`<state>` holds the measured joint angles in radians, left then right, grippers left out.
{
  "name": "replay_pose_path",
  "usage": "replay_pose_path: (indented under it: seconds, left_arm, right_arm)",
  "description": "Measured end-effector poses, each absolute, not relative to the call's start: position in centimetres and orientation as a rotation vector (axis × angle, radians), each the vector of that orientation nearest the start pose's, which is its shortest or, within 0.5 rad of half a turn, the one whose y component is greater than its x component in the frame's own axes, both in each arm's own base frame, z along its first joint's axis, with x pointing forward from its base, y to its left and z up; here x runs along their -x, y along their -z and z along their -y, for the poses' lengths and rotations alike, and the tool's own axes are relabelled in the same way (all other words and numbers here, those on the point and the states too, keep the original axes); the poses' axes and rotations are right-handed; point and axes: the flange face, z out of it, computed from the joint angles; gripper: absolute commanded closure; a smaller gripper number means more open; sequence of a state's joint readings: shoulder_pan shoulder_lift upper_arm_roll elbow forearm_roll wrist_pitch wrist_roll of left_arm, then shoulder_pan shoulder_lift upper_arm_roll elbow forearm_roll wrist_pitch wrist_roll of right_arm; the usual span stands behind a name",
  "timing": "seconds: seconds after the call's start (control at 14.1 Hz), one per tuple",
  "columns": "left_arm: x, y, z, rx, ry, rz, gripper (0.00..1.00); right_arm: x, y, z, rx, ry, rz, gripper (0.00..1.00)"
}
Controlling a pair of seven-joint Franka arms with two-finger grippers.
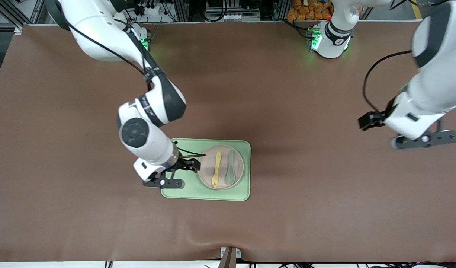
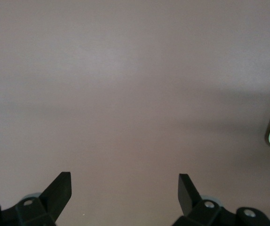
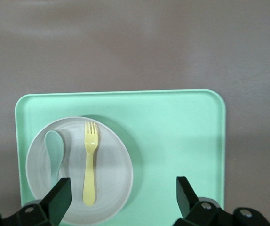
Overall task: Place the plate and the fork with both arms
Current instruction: 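Move the right gripper over the yellow fork while the left gripper withdraws, then lower the right gripper and grasp the yellow fork's handle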
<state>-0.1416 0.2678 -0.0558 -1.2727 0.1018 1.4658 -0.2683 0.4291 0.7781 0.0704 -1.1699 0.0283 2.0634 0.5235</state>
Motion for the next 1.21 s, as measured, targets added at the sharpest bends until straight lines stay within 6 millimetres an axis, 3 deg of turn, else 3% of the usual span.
replay_pose_path:
  seconds: [0.21, 0.5, 0.71, 1.0, 1.21]
  left_arm:
    - [-60.2, -61.3, 7.0, 3.077, -0.078, 0.172, 0.0]
    - [-58.9, -60.9, 6.6, 3.094, 0.014, 0.175, 0.0]
    - [-58.3, -60.4, 6.5, 3.095, 0.022, 0.148, 0.0]
    - [-58.4, -60.4, 5.0, 3.116, 0.017, 0.094, 0.0]
    - [-58.4, -60.5, 5.0, 3.129, 0.019, 0.094, 0.0]
  right_arm:
    - [-67.4, -30.2, -38.1, 3.035, 0.084, -0.05, 0.19]
    - [-65.4, -25.6, -42.1, 3.065, 0.066, -0.031, 0.24]
    - [-64.6, -23.9, -43.5, 3.074, 0.066, -0.036, 0.32]
    - [-64.5, -22.5, -43.6, 3.077, 0.059, -0.033, 0.33]
    - [-64.1, -21.3, -44.5, 3.073, 0.066, -0.025, 0.35]
